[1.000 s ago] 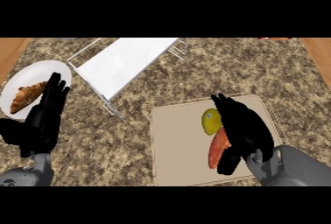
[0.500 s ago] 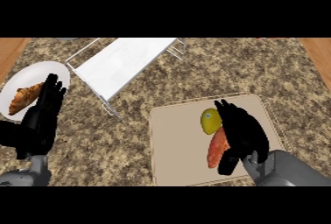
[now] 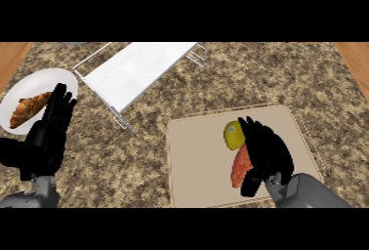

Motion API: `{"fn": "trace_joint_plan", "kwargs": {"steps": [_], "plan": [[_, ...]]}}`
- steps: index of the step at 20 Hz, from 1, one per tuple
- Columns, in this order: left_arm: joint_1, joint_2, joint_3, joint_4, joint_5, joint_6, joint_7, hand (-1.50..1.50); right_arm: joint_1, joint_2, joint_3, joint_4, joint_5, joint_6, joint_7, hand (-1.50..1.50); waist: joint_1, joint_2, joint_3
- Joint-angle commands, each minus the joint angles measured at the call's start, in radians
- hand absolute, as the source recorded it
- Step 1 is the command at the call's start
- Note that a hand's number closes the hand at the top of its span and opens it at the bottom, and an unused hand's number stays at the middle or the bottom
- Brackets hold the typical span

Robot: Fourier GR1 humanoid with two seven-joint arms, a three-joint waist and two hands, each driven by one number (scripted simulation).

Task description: Pick the sweet potato from the tray and place it in the tiered shelf

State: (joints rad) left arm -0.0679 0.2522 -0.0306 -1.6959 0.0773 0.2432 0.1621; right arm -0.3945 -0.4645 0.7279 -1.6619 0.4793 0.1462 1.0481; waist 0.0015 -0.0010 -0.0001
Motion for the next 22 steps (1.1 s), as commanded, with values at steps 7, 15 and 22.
{"fn": "trace_joint_plan", "kwargs": {"steps": [7,15,22], "plan": [[-0.023,-0.009,0.070,0.053,0.009,-0.071,-0.024,0.00,0.083,0.131,-0.086,0.182,0.193,-0.019,-0.163,-1.50,0.001,0.002,0.000],[0.004,-0.047,0.072,0.002,-0.031,-0.072,-0.005,0.00,0.138,0.204,-0.166,0.222,0.245,0.054,-0.230,-1.50,0.002,0.001,0.000],[0.018,-0.044,0.091,-0.021,-0.020,-0.091,0.003,0.00,0.140,0.177,-0.118,0.209,0.360,0.079,-0.284,1.50,0.002,0.000,0.000]]}}
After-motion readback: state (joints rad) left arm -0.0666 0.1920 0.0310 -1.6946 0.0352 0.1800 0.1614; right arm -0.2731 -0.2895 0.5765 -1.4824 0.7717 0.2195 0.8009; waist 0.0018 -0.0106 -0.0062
